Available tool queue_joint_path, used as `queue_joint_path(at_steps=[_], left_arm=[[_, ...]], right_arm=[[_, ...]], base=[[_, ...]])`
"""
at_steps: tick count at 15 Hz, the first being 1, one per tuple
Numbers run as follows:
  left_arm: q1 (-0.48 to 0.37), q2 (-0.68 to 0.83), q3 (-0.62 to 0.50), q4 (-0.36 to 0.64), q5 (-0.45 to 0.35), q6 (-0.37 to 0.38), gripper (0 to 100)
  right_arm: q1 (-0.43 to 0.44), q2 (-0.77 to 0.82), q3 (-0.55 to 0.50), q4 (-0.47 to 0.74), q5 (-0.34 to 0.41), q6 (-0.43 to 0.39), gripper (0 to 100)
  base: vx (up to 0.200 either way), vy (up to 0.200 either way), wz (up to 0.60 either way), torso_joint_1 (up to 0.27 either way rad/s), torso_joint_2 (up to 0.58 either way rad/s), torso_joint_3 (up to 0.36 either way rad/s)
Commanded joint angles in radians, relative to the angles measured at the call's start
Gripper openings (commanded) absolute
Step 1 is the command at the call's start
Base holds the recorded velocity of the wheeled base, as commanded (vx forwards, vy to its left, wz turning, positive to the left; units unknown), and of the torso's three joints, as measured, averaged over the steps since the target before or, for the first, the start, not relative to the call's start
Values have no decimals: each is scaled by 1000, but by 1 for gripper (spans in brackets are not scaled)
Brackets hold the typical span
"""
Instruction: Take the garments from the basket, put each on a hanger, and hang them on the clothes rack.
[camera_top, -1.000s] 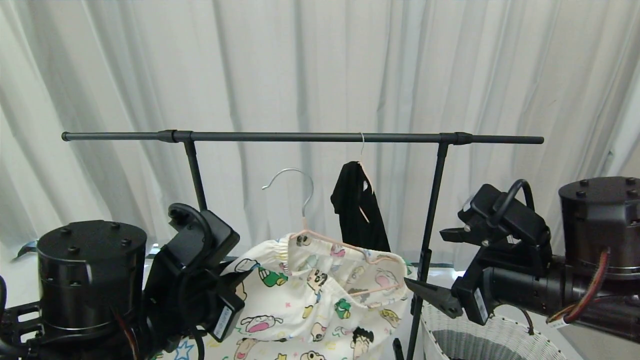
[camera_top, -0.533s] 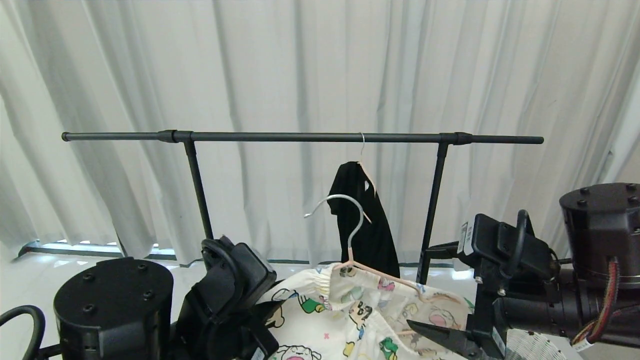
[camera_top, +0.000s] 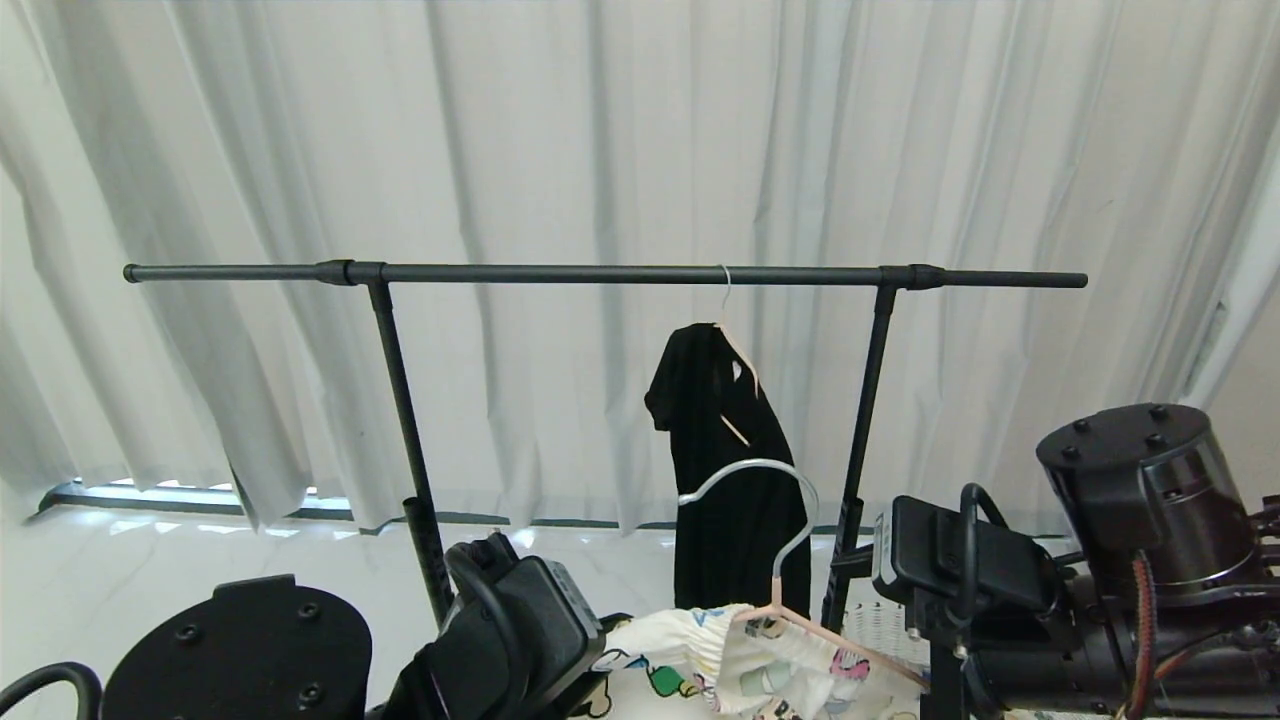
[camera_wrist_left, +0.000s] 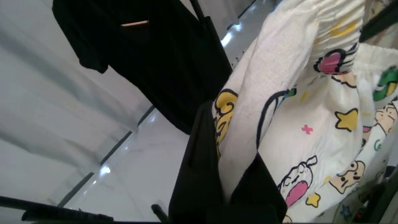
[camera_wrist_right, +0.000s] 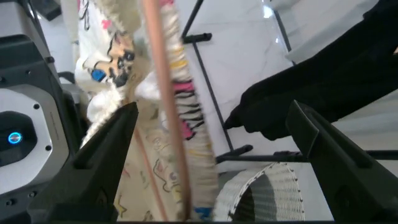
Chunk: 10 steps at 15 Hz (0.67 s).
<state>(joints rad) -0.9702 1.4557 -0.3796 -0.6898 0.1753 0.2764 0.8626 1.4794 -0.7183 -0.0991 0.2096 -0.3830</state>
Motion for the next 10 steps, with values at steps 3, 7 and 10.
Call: queue_joint_path(at_steps=[3,7,10], left_arm=[[-2,2,1,-31,1,1,0],[-4,6,2,-43,1,9,0],[-4,6,4,-45,1,10,0]], right_arm=[[7,9,0,16,1,-2,100],[16,9,-1,16,1,-11,0],[16,-5,0,15,-2,-13,0]], base=[[0,0,0,0,0,0],[0,0,0,0,0,0],[0,0,0,0,0,0]])
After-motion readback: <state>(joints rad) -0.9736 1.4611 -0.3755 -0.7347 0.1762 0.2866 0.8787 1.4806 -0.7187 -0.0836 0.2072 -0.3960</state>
